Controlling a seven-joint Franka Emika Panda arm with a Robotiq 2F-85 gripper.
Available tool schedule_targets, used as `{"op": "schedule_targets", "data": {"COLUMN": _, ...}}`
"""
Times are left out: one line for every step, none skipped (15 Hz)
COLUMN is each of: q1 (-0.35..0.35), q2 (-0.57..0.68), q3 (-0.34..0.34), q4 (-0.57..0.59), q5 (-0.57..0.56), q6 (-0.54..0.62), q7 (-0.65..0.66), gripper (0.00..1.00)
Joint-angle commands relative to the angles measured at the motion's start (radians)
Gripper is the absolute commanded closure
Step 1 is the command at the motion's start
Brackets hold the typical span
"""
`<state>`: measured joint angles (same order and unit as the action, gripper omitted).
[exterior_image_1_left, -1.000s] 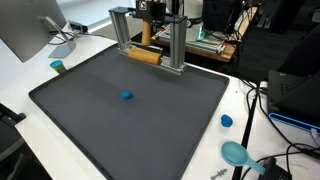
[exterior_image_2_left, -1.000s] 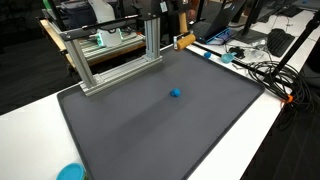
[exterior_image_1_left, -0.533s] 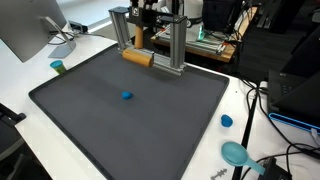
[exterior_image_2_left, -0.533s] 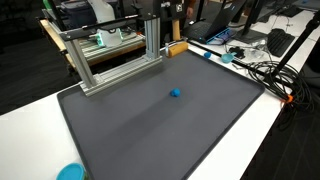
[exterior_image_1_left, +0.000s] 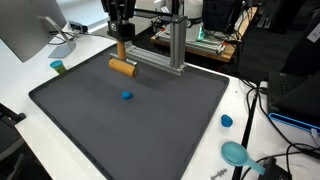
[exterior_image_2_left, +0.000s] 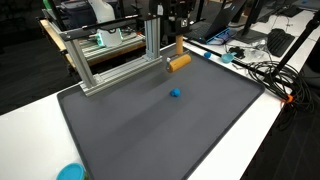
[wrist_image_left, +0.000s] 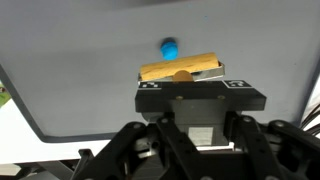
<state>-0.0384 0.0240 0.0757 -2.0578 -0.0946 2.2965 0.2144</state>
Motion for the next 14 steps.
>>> {"op": "schedule_targets", "data": {"q1": 0.025, "q2": 0.018, "q3": -0.024, "q4": 0.025, "q5": 0.006, "q6": -0.006, "q7": -0.004, "gripper": 0.53}}
{"op": "schedule_targets", "data": {"q1": 0.026, "q2": 0.03, "q3": -0.025, "q4": 0.038, "q5": 0.008, "q6": -0.009, "q7": -0.005, "gripper": 0.53}}
{"op": "schedule_targets", "data": {"q1": 0.027, "q2": 0.026, "q3": -0.026, "q4": 0.039, "q5": -0.007, "q6": -0.029, "q7": 0.014, "gripper": 0.78}}
{"op": "schedule_targets", "data": {"q1": 0.031, "q2": 0.049, "q3": -0.027, "q4": 0.048, "q5": -0.015, "q6": -0.027, "q7": 0.037, "gripper": 0.78}}
{"op": "schedule_targets", "data": {"q1": 0.035, "q2": 0.068, "q3": -0.028, "q4": 0.048, "q5": -0.014, "q6": -0.014, "q7": 0.058, "gripper": 0.78}}
{"op": "schedule_targets", "data": {"q1": 0.039, "q2": 0.084, "q3": -0.03, "q4": 0.047, "q5": -0.015, "q6": 0.004, "q7": 0.087, "gripper": 0.78}}
{"op": "schedule_targets", "data": {"q1": 0.041, "q2": 0.101, "q3": -0.033, "q4": 0.049, "q5": -0.003, "q6": 0.013, "q7": 0.097, "gripper": 0.78}}
{"op": "schedule_targets", "data": {"q1": 0.045, "q2": 0.116, "q3": -0.036, "q4": 0.051, "q5": -0.003, "q6": 0.017, "q7": 0.114, "gripper": 0.78}}
{"op": "schedule_targets", "data": {"q1": 0.049, "q2": 0.132, "q3": -0.04, "q4": 0.055, "q5": -0.006, "q6": 0.015, "q7": 0.127, "gripper": 0.78}}
{"op": "schedule_targets", "data": {"q1": 0.051, "q2": 0.143, "q3": -0.044, "q4": 0.055, "q5": 0.0, "q6": 0.02, "q7": 0.133, "gripper": 0.78}}
{"op": "schedule_targets", "data": {"q1": 0.052, "q2": 0.154, "q3": -0.049, "q4": 0.055, "q5": 0.003, "q6": 0.031, "q7": 0.144, "gripper": 0.78}}
{"op": "schedule_targets", "data": {"q1": 0.054, "q2": 0.163, "q3": -0.055, "q4": 0.056, "q5": 0.004, "q6": 0.036, "q7": 0.154, "gripper": 0.78}}
{"op": "schedule_targets", "data": {"q1": 0.054, "q2": 0.17, "q3": -0.062, "q4": 0.057, "q5": 0.004, "q6": 0.043, "q7": 0.162, "gripper": 0.78}}
{"op": "schedule_targets", "data": {"q1": 0.053, "q2": 0.175, "q3": -0.067, "q4": 0.058, "q5": 0.006, "q6": 0.052, "q7": 0.166, "gripper": 0.78}}
